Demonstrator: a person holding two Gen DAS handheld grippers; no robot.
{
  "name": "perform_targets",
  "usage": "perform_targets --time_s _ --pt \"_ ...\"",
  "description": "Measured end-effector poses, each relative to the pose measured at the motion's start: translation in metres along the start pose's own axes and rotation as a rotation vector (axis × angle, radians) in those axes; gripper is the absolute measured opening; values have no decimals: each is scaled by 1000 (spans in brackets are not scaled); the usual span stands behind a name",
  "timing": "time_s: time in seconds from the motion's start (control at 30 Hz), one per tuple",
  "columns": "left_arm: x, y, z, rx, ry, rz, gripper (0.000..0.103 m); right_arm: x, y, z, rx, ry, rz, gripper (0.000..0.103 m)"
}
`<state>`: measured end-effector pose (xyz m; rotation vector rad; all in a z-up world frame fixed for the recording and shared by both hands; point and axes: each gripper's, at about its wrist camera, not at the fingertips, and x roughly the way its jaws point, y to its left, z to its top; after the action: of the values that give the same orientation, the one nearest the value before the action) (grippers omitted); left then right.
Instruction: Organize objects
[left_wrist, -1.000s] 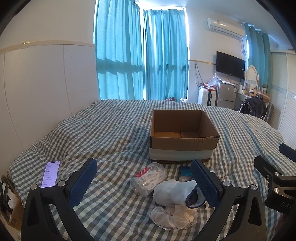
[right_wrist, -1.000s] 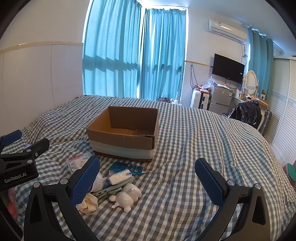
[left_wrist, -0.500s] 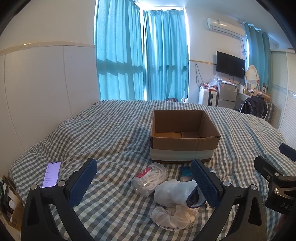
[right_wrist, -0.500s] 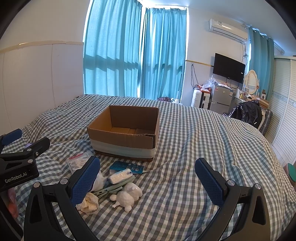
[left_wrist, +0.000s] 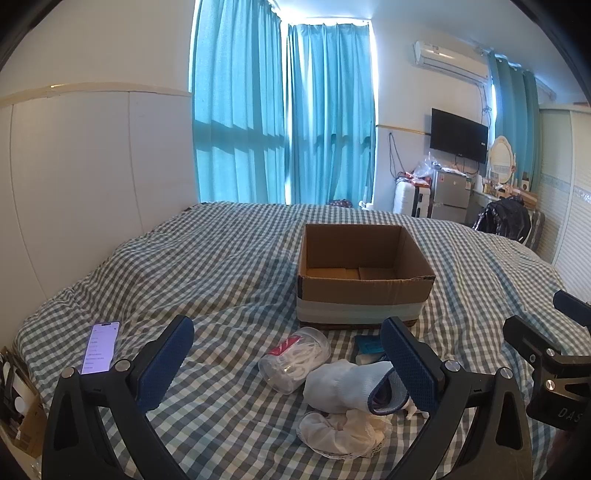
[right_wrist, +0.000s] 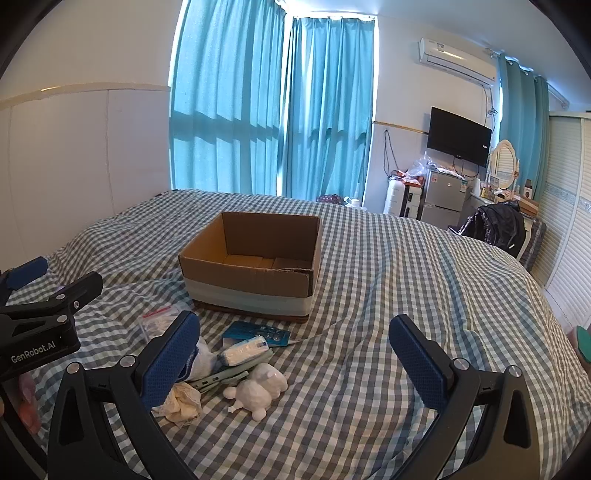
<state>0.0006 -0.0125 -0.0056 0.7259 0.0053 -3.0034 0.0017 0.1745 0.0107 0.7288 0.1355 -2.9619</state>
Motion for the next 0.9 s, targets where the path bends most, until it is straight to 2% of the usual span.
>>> perform_targets --time_s 0.3,0.47,0.7,0.9 --pt "5 -2 -5 14 37 16 103 1 0 -2 0 17 30 103" --pt "28 2 -16 31 127 62 103 10 -9 -8 50 31 39 103" --pt "60 -4 -49 79 272 29 103 52 2 -32 -21 177 44 102" --pt "70 -25 -80 144 360 -81 103 106 15 -62 -69 331 73 92"
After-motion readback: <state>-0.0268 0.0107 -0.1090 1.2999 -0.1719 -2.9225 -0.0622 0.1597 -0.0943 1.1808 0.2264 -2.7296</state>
